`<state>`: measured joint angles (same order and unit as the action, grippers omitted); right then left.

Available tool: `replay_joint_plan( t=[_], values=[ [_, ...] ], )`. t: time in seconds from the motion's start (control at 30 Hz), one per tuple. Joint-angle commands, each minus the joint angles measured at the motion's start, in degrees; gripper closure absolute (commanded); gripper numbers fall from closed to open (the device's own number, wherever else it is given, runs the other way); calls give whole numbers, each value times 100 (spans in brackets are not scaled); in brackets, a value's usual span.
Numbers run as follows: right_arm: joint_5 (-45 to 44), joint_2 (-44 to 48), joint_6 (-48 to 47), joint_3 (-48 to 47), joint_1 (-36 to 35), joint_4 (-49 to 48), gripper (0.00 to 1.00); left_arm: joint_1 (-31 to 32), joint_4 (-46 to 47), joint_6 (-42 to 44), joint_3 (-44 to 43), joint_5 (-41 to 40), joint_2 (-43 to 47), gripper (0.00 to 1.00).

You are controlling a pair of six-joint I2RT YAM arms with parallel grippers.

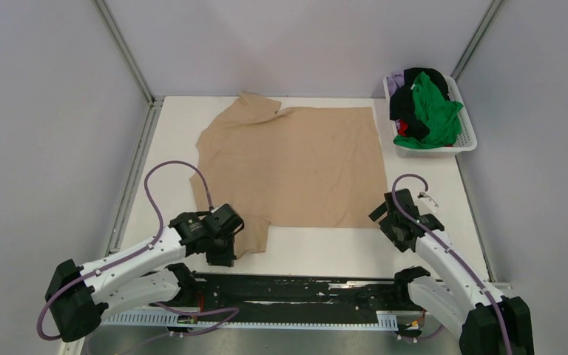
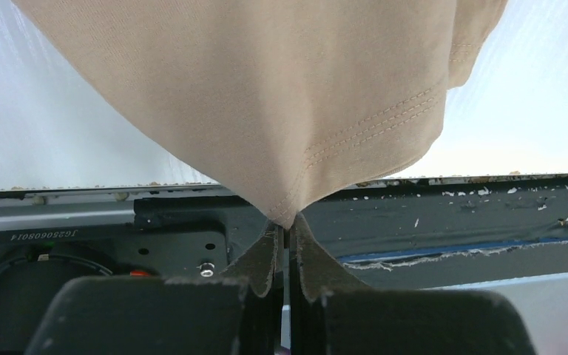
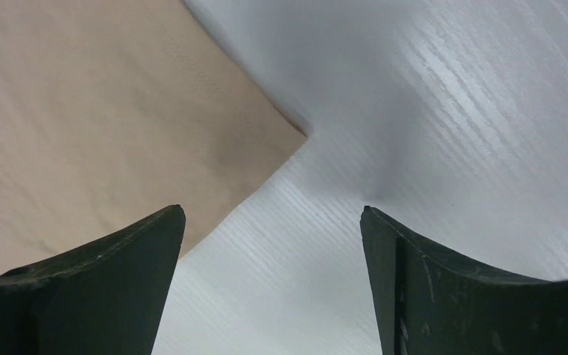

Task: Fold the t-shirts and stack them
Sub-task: Grab the side of the flattened tshirt closest away from the robot with both arms

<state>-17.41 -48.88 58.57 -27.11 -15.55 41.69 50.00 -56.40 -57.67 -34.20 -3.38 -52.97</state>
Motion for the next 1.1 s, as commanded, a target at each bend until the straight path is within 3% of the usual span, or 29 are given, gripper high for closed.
replay_joint_plan(
  t=[0.0,0.17,0.5,0.73,0.8,1.07],
  values=[
    [-469,-369,450,72,29,-277,16,2,-107,74,-38,157,1,100],
    [-467,-807,393,141,28,-789,32,2,-45,95,-107,94,-132,100],
    [-807,-1607,364,-94,68,-1023,50,6,-375,43,-381,-90,-159,100],
    [-795,-1646,45,-136,138,-1040,82,10,-740,-234,-417,62,-366,100],
    [-672,-1482,-88,-96,200,-1021,98,6,-744,-382,-270,208,-292,100],
    [-98,-799,-180,-237,217,30,100,282,-1179,-740,-234,508,-50,100]
  ],
)
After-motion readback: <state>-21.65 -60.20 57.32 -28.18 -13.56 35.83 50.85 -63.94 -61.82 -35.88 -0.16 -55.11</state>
